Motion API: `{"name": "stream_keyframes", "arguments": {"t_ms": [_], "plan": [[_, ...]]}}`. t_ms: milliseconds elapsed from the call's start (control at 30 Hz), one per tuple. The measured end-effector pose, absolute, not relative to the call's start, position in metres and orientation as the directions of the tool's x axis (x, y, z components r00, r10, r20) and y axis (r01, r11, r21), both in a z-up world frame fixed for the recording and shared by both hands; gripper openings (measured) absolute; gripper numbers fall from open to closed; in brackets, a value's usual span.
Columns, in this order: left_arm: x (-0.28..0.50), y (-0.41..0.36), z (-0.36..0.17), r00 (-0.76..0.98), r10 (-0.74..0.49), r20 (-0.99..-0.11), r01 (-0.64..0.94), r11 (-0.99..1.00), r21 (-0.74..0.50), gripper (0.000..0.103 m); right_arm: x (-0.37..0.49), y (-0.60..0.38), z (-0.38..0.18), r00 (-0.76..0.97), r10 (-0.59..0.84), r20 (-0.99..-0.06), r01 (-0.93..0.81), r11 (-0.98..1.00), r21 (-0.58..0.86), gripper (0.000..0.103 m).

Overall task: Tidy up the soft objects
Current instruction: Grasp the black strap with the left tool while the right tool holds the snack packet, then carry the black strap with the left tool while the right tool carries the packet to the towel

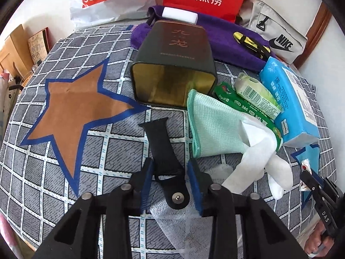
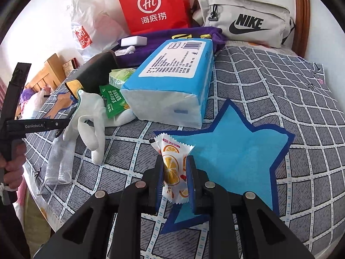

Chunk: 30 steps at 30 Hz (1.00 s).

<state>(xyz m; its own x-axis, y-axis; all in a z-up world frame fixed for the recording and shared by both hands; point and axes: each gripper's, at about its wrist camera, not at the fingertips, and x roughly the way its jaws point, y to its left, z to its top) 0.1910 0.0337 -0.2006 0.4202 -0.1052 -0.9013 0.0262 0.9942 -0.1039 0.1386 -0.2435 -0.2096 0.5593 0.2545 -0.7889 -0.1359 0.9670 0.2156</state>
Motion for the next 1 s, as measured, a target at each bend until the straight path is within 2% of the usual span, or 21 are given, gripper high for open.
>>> {"name": "stream_keyframes", "arguments": {"t_ms": [33,133,200,267,467,1000], "plan": [[0.193,0.033,-0.201,0.427,-0.102,-0.898,0.023,0.995,-0.102,0.039,0.140,-0.244,-0.210,0.559,0.258,-0.788,-0.136,0.966,0.219,0.019],[0.196,0.030,-0.204,0.462,-0.079,-0.884,0.029,0.997,-0.074,0.037,0.144,-0.244,-0.211,0.555,0.257,-0.791,-0.140,0.966,0.216,0.019],[0.197,0.029,-0.203,0.472,-0.044,-0.880,0.022,0.999,-0.038,0.027,0.145,-0.242,-0.209,0.553,0.251,-0.794,-0.144,0.968,0.206,0.019],[0.197,0.032,-0.202,0.476,-0.045,-0.878,0.019,0.999,-0.041,0.022,0.146,-0.241,-0.208,0.551,0.248,-0.797,-0.149,0.969,0.198,0.019],[0.191,0.050,-0.189,0.495,-0.128,-0.860,0.026,0.991,-0.132,0.022,0.142,-0.241,-0.196,0.572,0.248,-0.782,-0.169,0.968,0.183,0.018],[0.181,0.073,-0.132,0.569,-0.153,-0.808,0.004,0.983,-0.184,0.022,0.140,-0.246,-0.137,0.636,0.293,-0.713,-0.209,0.956,0.207,0.018]]}}
